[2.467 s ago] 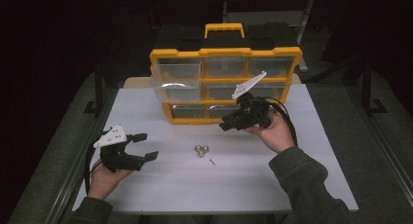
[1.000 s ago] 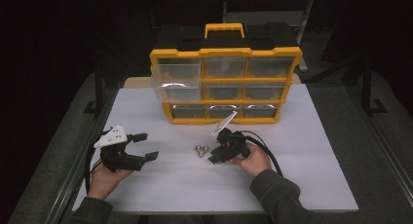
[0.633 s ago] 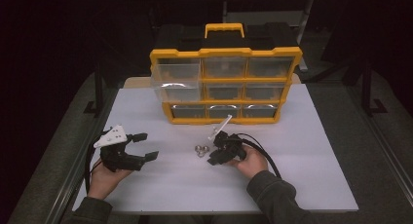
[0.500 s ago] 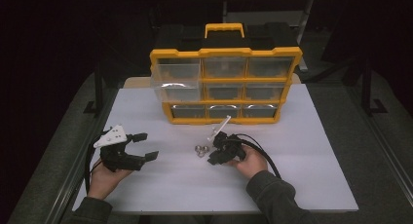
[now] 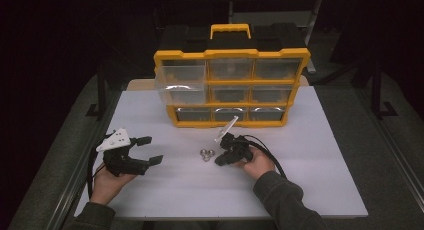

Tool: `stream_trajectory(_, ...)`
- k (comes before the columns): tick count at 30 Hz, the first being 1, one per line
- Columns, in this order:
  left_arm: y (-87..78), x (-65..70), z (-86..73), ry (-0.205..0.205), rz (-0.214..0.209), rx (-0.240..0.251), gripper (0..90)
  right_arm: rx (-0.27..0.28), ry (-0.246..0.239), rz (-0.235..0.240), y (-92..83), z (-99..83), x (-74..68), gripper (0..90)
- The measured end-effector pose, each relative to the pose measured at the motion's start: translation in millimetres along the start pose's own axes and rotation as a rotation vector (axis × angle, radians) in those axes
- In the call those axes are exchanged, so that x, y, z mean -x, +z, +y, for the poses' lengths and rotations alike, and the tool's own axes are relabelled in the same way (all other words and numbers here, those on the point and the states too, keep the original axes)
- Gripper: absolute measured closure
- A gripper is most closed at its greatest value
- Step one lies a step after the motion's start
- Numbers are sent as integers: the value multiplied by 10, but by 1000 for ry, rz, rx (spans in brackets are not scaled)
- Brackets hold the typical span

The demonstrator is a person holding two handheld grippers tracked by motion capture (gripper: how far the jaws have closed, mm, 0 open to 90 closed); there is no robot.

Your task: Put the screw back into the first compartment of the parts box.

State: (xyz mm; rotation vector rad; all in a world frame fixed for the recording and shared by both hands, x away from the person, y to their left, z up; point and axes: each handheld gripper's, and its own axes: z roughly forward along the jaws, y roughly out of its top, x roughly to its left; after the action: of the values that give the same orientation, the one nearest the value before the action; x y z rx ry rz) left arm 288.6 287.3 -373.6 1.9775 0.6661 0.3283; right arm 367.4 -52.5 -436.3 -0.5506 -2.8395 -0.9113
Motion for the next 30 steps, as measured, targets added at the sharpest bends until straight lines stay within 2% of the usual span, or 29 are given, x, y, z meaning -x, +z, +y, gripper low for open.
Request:
stream_trajectory(1, -4, -5, 1, 4, 1, -3, 206, 0, 0, 0, 0, 0, 0, 863)
stream_trajectory(3, -8, -10, 1, 2, 1, -2, 206, -9, 50, 0, -81, -4, 2, 863)
stream_trajectory(4, -8, -10, 1, 2, 1, -2, 206, -9, 50, 0, -81, -4, 2, 863)
stream_trajectory(6, -4, -7, 0, 0, 0, 0, 206, 44, 10, 22, -124, -6, 58, 863)
stream_trajectory(7, 2, -3, -1, -3, -1, 5, 206, 42, 36, 23, -165, -8, 57, 863)
stream_trajectory(8, 6, 2, -1, -7, -1, 7, 206, 63, 16, 24, -192, -8, 86, 863)
stream_trajectory(9, 4, 0, -1, -3, -1, 4, 206, 42, 65, 30, -243, -8, 65, 863)
stream_trajectory(10, 6, 5, -1, -9, -1, 7, 206, 70, 24, 22, -268, -2, 97, 863)
stream_trajectory(17, 5, -3, 1, -2, -2, -1, 206, 96, 39, 30, -522, 69, 140, 863)
stream_trajectory(18, 3, -10, 3, 9, -1, -2, 206, 122, 41, 42, -613, 94, 157, 863)
stream_trajectory(20, 1, -9, 3, 4, -3, -1, 205, 136, 48, 51, -658, 109, 162, 863)
stream_trajectory(21, 1, -9, 3, 5, -3, -1, 205, 146, 61, 50, -757, 140, 161, 863)
stream_trajectory(22, 1, -9, 2, 4, -2, -1, 205, 146, 61, 50, -757, 140, 161, 863)
stream_trajectory(24, 1, -8, 3, 4, -2, -2, 205, 155, 52, 41, -881, 200, 164, 863)
stream_trajectory(30, -4, -2, 5, 1, -2, -5, 206, 158, 40, 34, -1077, 312, 158, 863)
